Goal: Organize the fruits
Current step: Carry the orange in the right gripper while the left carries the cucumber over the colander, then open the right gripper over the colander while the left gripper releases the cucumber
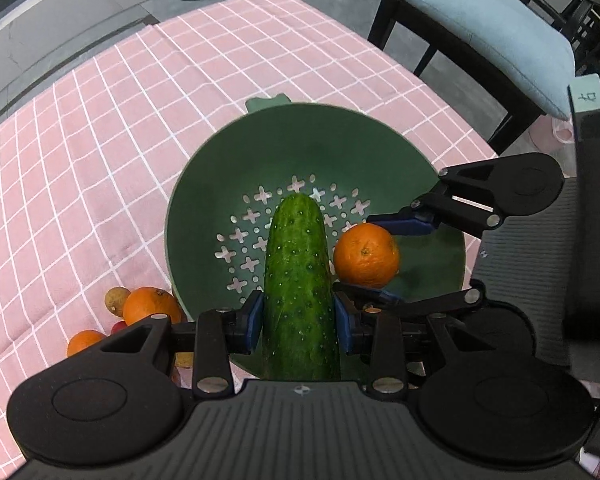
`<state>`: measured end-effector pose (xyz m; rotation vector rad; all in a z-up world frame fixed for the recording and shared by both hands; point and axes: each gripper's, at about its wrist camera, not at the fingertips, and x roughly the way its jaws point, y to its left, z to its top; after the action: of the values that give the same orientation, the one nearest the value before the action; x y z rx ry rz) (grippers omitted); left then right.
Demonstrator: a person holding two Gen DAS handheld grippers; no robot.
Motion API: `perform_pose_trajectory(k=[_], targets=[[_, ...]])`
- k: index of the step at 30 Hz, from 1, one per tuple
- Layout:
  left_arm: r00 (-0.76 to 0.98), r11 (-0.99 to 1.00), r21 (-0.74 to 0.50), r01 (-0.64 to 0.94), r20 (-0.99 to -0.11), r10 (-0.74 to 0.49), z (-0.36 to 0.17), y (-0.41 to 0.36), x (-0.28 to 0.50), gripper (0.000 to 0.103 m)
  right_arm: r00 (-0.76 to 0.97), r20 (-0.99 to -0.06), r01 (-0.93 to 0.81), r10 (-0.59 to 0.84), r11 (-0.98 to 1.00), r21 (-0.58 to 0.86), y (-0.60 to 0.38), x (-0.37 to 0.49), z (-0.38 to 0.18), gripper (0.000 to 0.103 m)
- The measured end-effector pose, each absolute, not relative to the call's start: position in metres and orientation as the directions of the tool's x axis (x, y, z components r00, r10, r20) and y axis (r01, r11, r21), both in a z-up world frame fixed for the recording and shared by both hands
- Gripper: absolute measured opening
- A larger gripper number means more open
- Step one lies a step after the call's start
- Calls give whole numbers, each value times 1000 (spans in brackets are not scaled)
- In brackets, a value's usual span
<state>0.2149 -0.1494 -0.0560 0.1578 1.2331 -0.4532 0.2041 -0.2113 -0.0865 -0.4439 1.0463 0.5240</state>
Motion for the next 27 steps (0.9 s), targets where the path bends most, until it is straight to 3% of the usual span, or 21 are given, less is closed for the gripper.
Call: perform_pose_trajectory(k=[15, 16, 27], targets=[[232, 910, -88, 405, -953, -196, -68, -152, 221, 41, 366, -913, -593, 178, 801, -82, -211, 209, -95, 45], [236, 910, -86, 405, -952, -195, -68, -153, 222, 45, 367, -913, -589, 179, 804, -79, -212, 209, -95, 45], [308, 919, -96, 383, -924, -225, -46, -143, 207, 52, 455, -873, -537, 176, 836, -111, -220, 199, -72, 69]])
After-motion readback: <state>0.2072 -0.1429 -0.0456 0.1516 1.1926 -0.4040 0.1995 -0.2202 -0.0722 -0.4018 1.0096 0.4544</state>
